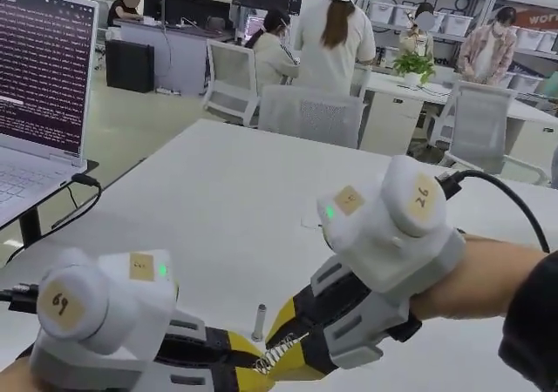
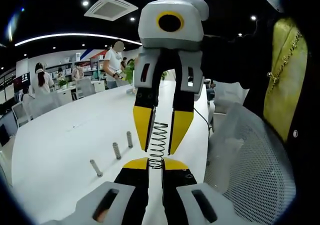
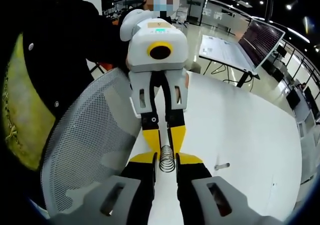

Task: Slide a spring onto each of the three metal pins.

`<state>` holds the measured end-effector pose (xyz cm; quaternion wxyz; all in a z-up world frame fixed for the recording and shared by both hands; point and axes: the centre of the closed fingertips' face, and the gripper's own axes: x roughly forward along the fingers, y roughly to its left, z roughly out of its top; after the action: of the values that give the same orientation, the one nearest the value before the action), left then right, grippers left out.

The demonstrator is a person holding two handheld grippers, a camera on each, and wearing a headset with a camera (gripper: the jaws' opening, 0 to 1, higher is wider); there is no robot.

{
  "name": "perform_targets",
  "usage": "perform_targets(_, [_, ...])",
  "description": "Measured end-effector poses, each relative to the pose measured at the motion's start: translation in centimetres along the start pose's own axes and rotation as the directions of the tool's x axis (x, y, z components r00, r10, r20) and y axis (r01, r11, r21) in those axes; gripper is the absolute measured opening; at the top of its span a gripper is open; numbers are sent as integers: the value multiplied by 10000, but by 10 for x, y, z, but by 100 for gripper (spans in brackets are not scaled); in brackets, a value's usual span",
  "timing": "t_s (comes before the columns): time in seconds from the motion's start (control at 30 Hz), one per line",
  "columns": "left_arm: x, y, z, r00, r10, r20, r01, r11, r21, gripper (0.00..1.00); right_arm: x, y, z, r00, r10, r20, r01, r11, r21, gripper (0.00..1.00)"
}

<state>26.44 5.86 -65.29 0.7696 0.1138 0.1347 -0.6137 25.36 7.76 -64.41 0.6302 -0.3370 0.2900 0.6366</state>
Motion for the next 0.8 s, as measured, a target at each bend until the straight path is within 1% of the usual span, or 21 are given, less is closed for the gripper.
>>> perform_targets(0.37, [1, -3, 5, 9999, -47, 136, 47, 10000, -4, 1, -1, 1, 0, 10000, 23, -35, -23, 9999, -100, 9])
perform_targets(0.53, [1, -4, 6, 9999, -56, 148, 55, 10000, 57, 1, -1, 2, 0, 10000, 41, -3, -41, 10000, -63, 9])
perform_targets(0.8, [2, -5, 5, 9998, -118, 128, 117, 9999, 104, 1, -1, 3, -2, 9999, 124, -118, -125, 9999, -32, 9])
